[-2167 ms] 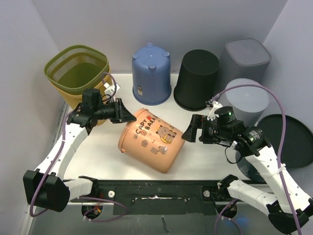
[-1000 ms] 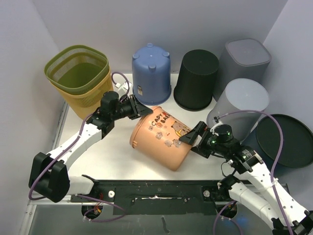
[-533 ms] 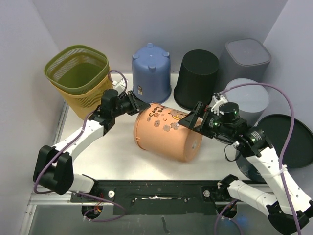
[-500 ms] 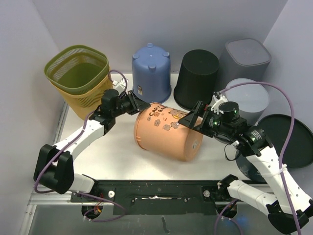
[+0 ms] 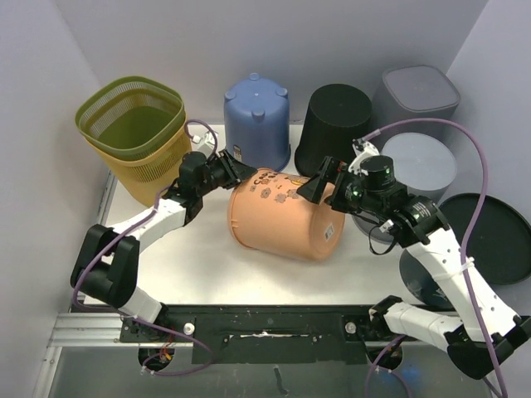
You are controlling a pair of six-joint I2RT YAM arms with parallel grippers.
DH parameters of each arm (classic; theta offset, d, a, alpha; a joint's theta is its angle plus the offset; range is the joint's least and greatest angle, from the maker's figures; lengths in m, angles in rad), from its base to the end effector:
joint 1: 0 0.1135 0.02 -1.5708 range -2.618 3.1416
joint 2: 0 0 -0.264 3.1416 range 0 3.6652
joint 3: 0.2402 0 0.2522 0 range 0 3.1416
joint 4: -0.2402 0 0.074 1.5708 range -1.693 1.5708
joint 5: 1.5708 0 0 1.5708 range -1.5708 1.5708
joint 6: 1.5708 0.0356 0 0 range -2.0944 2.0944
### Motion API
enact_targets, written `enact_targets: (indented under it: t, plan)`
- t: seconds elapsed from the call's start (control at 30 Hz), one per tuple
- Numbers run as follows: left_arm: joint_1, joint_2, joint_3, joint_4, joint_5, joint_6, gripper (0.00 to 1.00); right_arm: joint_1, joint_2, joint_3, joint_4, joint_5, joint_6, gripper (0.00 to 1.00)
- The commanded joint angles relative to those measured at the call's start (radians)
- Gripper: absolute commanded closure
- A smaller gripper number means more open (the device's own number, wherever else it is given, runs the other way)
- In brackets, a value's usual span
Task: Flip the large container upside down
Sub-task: Turn the container upside down at the center of the board.
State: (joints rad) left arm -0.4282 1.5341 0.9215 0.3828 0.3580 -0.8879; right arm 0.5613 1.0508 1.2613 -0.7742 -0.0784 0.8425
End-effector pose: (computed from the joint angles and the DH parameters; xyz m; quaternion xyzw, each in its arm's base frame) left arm 0.3130 -0.1566 0.2611 -0.0679 0.7759 -0.4843 0.3985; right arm 0.1749 0.1133 0.3940 0.1039 0.8692 0.3375 0.3460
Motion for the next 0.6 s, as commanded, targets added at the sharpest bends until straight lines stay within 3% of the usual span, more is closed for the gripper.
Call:
enact_targets:
  t: [0.0, 0.27, 0.57]
  plan:
    - [-0.076, 0.022, -0.031, 0.054, 0.167, 0.068, 0.71, 0.014, 0.065, 0.057, 0.361, -0.080, -0.004, 0.02]
    - [-0.075, 0.017, -0.041, 0.016, 0.147, 0.108, 0.60, 0.018, 0.099, 0.028, 0.429, -0.101, 0.005, 0.03]
    - [-0.076, 0.022, -0.035, 0.016, 0.153, 0.111, 0.55, 0.041, 0.179, 0.058, 0.474, -0.138, -0.009, 0.02]
